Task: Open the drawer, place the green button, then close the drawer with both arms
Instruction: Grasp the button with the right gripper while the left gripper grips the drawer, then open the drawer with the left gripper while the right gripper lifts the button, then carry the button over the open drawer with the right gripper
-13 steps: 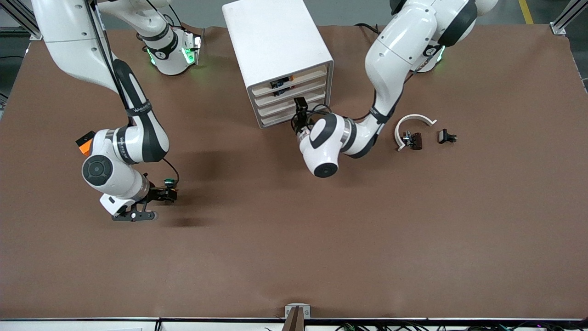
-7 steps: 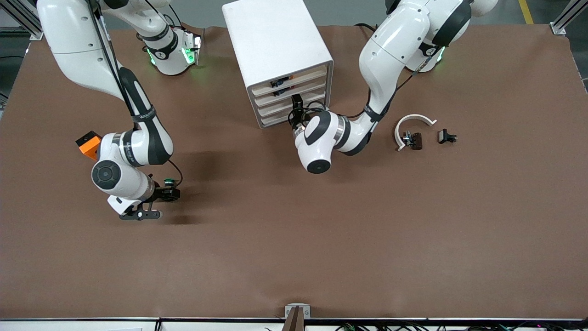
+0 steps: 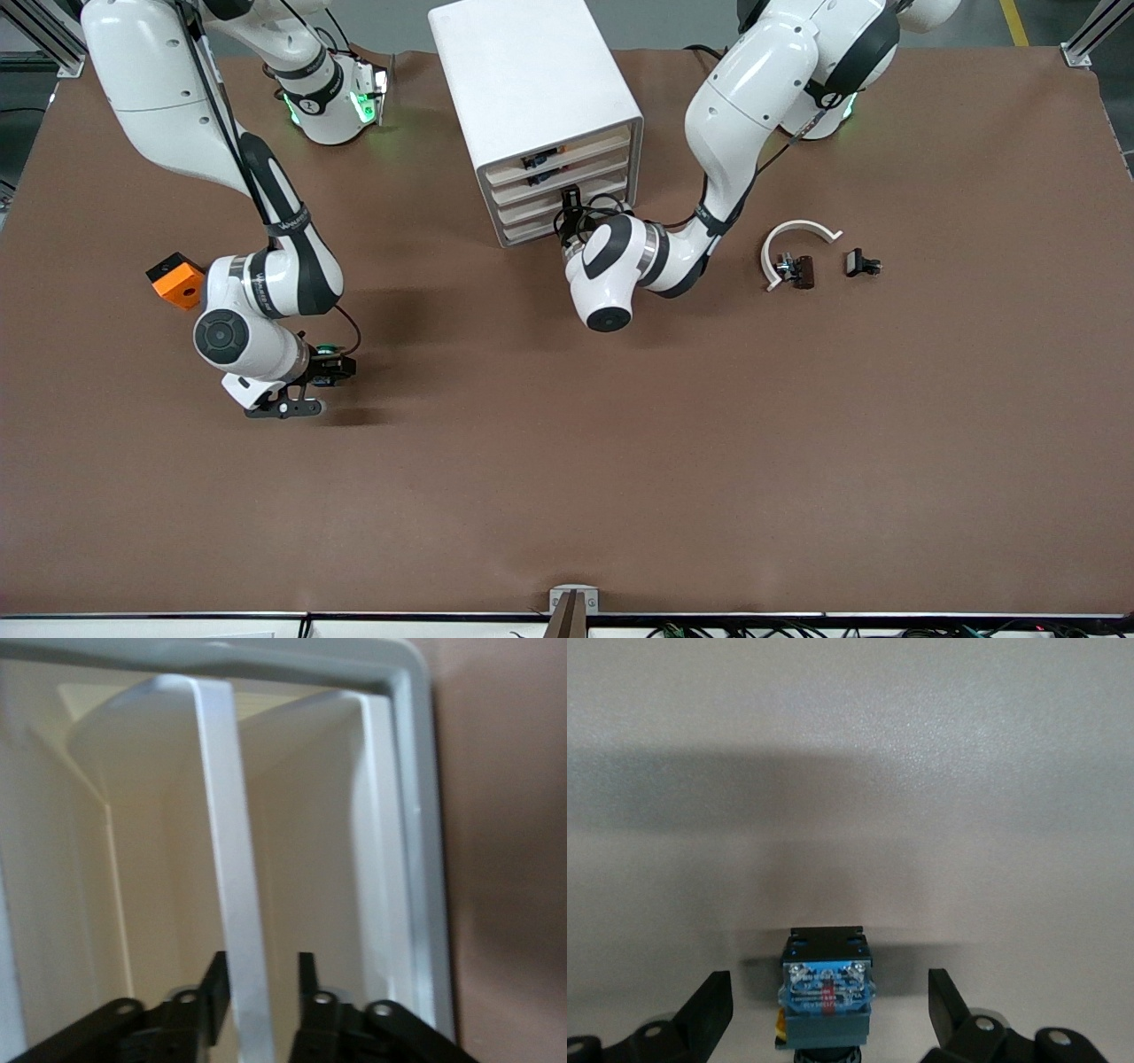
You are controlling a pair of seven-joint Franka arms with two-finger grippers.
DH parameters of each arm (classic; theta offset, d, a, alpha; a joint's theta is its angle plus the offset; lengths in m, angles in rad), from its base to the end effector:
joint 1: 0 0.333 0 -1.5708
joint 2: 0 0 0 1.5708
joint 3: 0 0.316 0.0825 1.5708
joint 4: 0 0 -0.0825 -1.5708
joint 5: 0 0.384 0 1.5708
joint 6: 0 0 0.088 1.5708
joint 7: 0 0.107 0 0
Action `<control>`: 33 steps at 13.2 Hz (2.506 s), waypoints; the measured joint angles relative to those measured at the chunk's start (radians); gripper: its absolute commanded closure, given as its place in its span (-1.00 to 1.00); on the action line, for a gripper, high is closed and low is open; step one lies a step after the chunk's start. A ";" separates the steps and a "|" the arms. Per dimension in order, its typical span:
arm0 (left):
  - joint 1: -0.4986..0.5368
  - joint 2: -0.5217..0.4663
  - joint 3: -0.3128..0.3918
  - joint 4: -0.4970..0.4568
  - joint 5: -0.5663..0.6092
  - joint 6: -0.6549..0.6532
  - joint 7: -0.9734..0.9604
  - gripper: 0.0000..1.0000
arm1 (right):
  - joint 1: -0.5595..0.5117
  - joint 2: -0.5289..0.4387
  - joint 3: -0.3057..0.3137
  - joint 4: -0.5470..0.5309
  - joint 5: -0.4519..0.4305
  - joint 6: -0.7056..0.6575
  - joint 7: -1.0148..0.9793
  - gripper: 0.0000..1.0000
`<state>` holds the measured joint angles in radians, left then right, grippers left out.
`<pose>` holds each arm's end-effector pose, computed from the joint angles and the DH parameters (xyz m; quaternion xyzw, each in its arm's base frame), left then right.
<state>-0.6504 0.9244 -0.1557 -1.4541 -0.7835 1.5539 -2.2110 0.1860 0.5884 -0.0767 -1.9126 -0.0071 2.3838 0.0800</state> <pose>0.3960 -0.5032 0.1364 -0.5303 -0.6430 0.4379 0.3370 0.6110 0.0682 0.1759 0.9978 0.0225 -0.0553 0.0292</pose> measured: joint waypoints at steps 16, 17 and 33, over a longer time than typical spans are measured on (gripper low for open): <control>0.255 0.002 0.034 0.094 -0.007 0.026 0.107 -1.00 | 0.021 -0.112 0.000 0.108 0.000 -0.263 0.079 0.84; 0.262 0.002 0.037 0.099 -0.007 0.036 0.126 -1.00 | 0.045 -0.140 0.003 0.138 0.000 -0.348 0.140 0.84; 0.298 -0.121 0.184 0.277 0.188 0.045 0.576 -1.00 | 0.625 -0.125 0.014 0.334 0.203 -0.413 1.544 0.85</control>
<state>-0.3524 0.8035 0.0281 -1.1775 -0.5951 1.5987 -1.6347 0.8107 0.4629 -0.0627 -1.5787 0.1962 1.9707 1.6241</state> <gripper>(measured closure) 0.000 0.586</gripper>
